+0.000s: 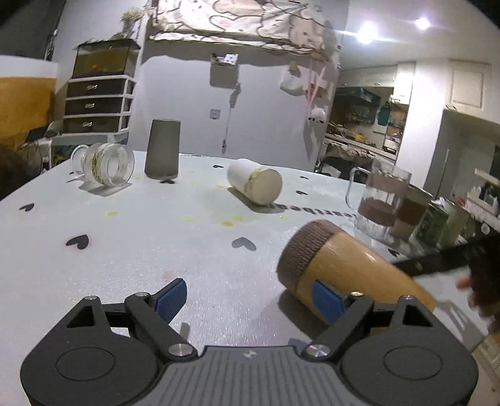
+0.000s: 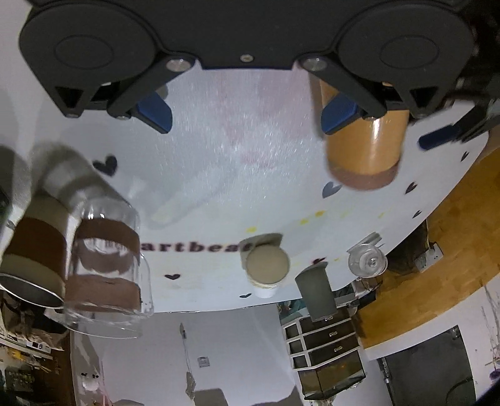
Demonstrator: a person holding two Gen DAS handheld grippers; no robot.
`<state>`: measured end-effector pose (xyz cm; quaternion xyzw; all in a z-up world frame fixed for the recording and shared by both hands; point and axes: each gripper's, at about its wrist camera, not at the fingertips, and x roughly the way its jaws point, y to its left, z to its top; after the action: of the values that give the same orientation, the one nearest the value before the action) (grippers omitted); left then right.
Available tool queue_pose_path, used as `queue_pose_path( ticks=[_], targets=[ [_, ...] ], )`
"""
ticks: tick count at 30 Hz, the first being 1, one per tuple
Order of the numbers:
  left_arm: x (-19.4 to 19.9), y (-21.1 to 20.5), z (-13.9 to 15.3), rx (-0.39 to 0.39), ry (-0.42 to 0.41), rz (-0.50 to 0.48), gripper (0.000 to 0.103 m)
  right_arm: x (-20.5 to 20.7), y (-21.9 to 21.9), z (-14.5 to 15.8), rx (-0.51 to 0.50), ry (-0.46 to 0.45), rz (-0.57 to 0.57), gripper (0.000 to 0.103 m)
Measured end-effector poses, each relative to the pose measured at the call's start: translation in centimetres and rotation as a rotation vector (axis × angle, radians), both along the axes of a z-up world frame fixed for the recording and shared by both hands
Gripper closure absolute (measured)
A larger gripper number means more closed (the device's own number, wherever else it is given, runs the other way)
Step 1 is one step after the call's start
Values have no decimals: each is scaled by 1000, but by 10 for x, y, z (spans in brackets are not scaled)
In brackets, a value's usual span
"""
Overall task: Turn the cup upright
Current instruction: 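Grasp the cup body with the right gripper while the left gripper opens and releases it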
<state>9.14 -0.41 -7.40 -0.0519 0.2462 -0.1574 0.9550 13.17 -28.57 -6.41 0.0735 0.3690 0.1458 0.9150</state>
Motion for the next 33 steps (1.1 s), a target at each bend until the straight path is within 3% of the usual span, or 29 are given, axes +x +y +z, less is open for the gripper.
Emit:
queue_pose_path(
  ticks=[8, 11, 16, 21, 24, 25, 28, 33],
  targets=[
    [6, 6, -7, -52, 32, 9, 16, -23, 1, 3, 48, 25, 43, 1],
    [4, 6, -9, -55, 34, 5, 16, -21, -4, 10, 124, 34, 7, 1],
    [-1, 3, -12, -63, 41, -16, 16, 10, -7, 12, 342, 164, -1, 4],
    [-3, -3, -15, -55, 45, -42, 16, 40, 5, 0, 379, 271, -19, 8],
    [-5, -3, -16, -51, 39, -46, 16, 51, 11, -8, 391, 320, -10, 20],
    [-6, -2, -16, -52, 38, -46, 16, 52, 11, -8, 388, 319, -10, 29],
    [-8, 1, -15, -54, 31, -42, 16, 46, 8, -4, 373, 296, 6, 28],
    [-11, 2, -13, -58, 16, -40, 16, 15, -4, 17, 305, 168, 41, 29]
  ],
)
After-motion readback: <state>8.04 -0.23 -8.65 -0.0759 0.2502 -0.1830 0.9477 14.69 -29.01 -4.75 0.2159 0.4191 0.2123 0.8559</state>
